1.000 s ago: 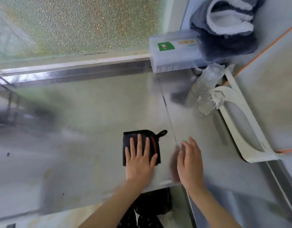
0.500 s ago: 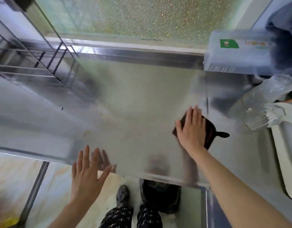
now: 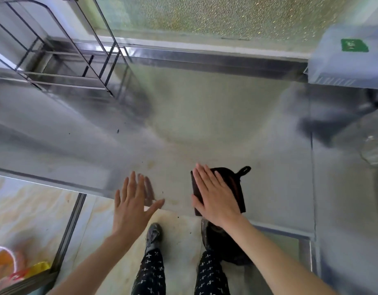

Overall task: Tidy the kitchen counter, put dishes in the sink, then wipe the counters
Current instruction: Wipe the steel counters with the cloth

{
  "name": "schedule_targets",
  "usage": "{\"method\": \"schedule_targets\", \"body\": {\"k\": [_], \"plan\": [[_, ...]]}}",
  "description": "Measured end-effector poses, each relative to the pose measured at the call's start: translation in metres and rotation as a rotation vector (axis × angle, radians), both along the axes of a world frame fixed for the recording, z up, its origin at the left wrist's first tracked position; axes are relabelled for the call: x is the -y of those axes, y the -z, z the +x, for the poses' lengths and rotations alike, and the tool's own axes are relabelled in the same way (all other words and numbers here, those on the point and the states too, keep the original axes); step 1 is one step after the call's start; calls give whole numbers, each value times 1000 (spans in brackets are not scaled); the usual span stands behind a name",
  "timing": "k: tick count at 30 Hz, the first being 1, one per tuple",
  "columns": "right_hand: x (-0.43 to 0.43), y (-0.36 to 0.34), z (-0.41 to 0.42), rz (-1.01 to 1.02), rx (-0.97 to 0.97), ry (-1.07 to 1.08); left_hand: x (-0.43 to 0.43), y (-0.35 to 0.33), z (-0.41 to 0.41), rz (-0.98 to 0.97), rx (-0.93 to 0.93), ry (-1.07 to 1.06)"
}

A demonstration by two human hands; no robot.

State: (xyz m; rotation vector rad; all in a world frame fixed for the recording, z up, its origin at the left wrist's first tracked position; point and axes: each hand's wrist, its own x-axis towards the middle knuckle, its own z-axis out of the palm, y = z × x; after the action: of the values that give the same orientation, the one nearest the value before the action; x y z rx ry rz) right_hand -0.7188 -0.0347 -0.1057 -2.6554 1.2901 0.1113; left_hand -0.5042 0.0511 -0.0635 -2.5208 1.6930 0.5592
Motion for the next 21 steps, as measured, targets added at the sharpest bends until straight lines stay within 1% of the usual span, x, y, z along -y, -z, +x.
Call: {"method": "schedule_targets", "body": {"k": [1,3,6,9,11,12,14,18,21], "plan": [[7,1,-10,-15,-8,46,4,1,12,6,-2,14],[22,2,-31,-42,-39,207,16,3,32,18,-10,55],[30,-1,-56,-76,-78,550,39,2,52,30,-11,150],[21,-5,-44,-32,-49,976,59,5,70,28,-13,278],[18,-5,-16,6,4,1146,67,11,84,38,-14,365],[17,-5,2,17,16,1170,69,15,91,55,-3,418],[7,-5,40,21,4,1104,70,22,105,85,2,502],[-27,-8,124,-4,-7,901,64,21,123,98,-14,564],[-46,-7,172,5,11,668,58,19,131,75,-23,567]]}}
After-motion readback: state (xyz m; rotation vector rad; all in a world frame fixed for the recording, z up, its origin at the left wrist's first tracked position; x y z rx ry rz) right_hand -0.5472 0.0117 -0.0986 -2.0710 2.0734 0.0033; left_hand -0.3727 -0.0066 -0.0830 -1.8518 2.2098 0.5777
